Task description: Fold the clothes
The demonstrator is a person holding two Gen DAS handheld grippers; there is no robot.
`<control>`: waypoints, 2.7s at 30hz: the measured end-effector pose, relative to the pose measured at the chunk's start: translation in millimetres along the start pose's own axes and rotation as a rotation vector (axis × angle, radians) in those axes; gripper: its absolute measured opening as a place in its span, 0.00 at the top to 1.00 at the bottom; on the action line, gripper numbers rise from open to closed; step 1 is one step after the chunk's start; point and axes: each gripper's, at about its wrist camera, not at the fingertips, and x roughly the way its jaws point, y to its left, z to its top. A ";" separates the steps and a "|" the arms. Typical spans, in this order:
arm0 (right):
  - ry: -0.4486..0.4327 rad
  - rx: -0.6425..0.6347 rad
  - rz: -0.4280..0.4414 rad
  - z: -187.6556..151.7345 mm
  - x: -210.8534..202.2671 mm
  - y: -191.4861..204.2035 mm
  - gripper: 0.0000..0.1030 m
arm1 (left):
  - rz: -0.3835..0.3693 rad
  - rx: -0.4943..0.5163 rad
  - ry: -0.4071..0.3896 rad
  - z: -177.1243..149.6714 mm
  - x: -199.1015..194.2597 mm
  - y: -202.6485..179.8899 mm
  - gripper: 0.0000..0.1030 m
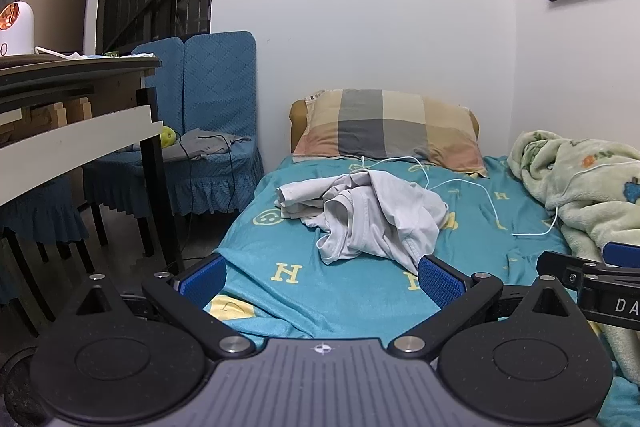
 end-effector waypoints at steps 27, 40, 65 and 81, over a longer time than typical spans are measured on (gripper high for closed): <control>-0.014 0.041 -0.004 4.0 -2.7 -4.3 0.10 | -0.021 -0.013 0.018 -3.1 10.6 1.5 0.00; -0.039 0.099 -0.004 24.1 -18.6 -10.5 0.10 | -0.004 -0.046 0.042 3.0 22.1 5.3 0.00; 0.061 0.209 -0.053 12.4 27.8 -51.8 0.10 | -0.077 0.120 0.211 11.1 210.4 -30.2 0.01; 0.170 0.399 -0.048 -16.5 113.1 -92.0 0.10 | -0.169 0.113 0.252 -7.5 380.7 20.2 0.70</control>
